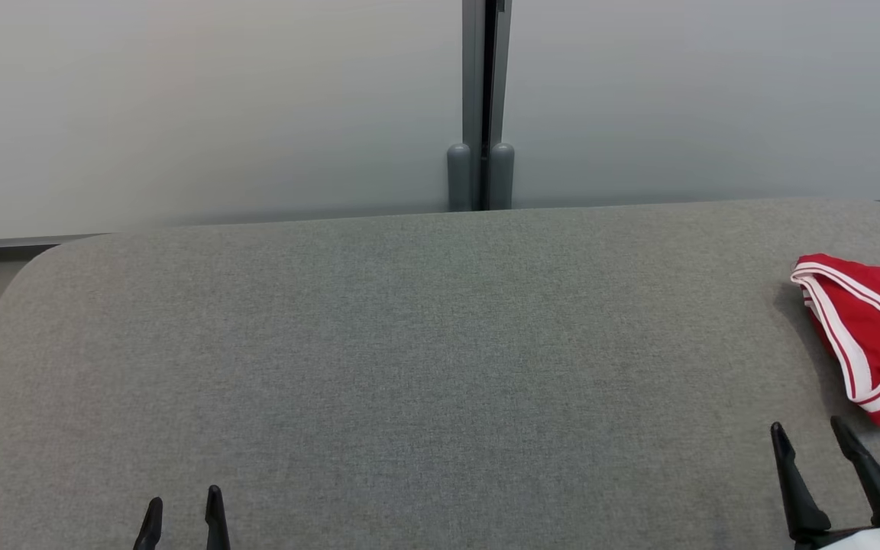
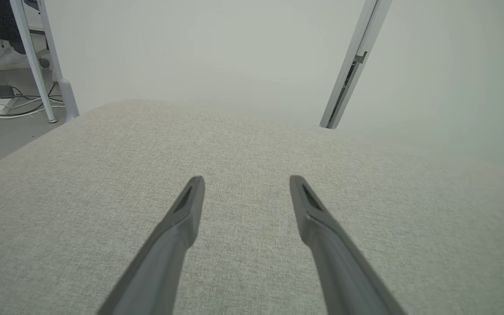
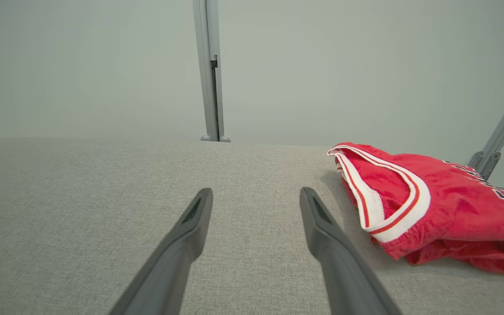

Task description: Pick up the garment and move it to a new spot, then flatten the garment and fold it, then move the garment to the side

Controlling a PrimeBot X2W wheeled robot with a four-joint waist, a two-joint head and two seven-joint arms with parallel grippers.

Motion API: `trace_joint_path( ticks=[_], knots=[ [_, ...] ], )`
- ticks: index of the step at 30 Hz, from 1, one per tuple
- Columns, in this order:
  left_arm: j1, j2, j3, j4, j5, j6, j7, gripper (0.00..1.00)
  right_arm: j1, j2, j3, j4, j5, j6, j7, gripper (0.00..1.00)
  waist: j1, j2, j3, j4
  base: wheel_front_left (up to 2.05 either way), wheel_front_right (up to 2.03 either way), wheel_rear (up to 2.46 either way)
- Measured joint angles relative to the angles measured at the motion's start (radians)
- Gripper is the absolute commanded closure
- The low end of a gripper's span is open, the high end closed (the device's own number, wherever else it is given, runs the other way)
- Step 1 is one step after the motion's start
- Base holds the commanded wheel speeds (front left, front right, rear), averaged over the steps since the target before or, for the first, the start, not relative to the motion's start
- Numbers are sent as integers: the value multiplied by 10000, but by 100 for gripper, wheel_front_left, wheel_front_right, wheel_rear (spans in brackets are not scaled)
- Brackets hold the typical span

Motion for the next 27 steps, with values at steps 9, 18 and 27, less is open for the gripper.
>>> trace_joint_path(
  ticks=[9,18,27],
  knots=[
    [-109,-6,88,242,56,-209,0,100,590,692,59,-263,-368,0,-25,100,0,0,-83,101,0,0,0],
    [67,-163,38,834,-374,-221,186,100,787,1028,104,316,142,0,192,100,0,0,-75,99,0,0,0],
    [-270,-161,178,844,-1914,-393,623,100,586,1066,8,274,1881,-2,627,100,1,0,-43,88,0,0,0]
  ],
)
